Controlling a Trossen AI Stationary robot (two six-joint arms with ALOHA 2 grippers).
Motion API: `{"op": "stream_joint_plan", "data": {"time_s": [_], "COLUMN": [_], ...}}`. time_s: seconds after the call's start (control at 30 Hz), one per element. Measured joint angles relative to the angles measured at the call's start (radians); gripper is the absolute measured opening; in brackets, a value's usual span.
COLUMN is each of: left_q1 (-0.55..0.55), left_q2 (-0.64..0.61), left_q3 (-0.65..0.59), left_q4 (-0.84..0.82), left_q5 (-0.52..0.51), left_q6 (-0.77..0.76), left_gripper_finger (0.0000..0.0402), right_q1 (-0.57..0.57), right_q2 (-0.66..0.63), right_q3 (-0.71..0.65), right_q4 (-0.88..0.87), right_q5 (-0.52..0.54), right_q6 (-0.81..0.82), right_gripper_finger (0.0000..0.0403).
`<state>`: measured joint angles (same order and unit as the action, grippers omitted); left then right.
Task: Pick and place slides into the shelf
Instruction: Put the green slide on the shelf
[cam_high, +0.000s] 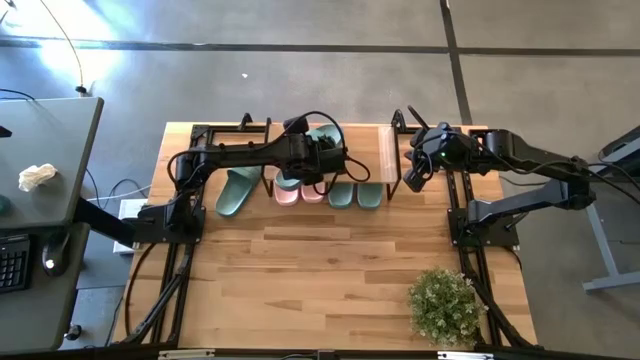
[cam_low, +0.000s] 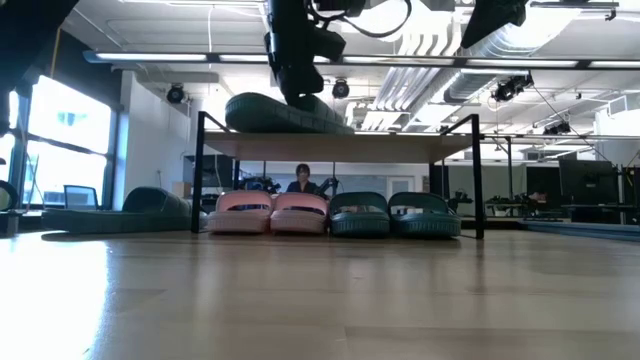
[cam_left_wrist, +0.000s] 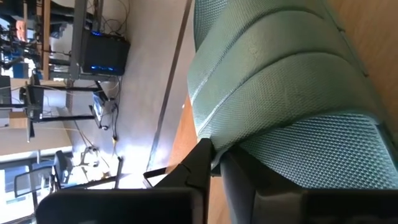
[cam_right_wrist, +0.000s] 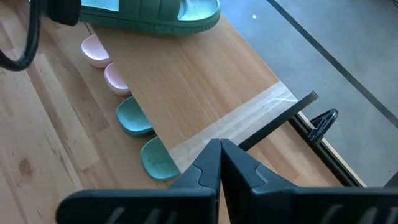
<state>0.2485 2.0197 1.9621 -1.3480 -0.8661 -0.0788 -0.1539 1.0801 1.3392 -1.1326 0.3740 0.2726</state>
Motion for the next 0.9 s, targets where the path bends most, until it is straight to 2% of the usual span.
{"op": "stream_joint_plan", "data": {"time_s": [0.23, 0.47, 0.73, 0.9], "left_q1": [0.0, -0.002, -0.044, -0.086], "left_q2": [0.0, -0.006, -0.06, -0.12], "left_q3": [0.0, 0.0, 0.0, 0.0], "left_q4": [-0.005, -0.021, -0.042, -0.071], "left_q5": [0.017, 0.08, 0.056, 0.04], "left_q6": [-0.001, 0.006, 0.036, 0.134], "left_gripper_finger": [0.0094, 0.0157, 0.0186, 0.0188], "right_q1": [0.0, 0.0, 0.0, 0.0], "right_q2": [0.0, 0.0, 0.0, 0.0], "right_q3": [0.0, 0.0, 0.0, 0.0], "right_q4": [0.0, 0.0, 0.0, 0.001], "right_q5": [0.0, 0.0, 0.013, 0.016], "right_q6": [0.0, -0.001, -0.01, -0.011], "right_gripper_finger": [0.0, 0.0, 0.0, 0.0]}}
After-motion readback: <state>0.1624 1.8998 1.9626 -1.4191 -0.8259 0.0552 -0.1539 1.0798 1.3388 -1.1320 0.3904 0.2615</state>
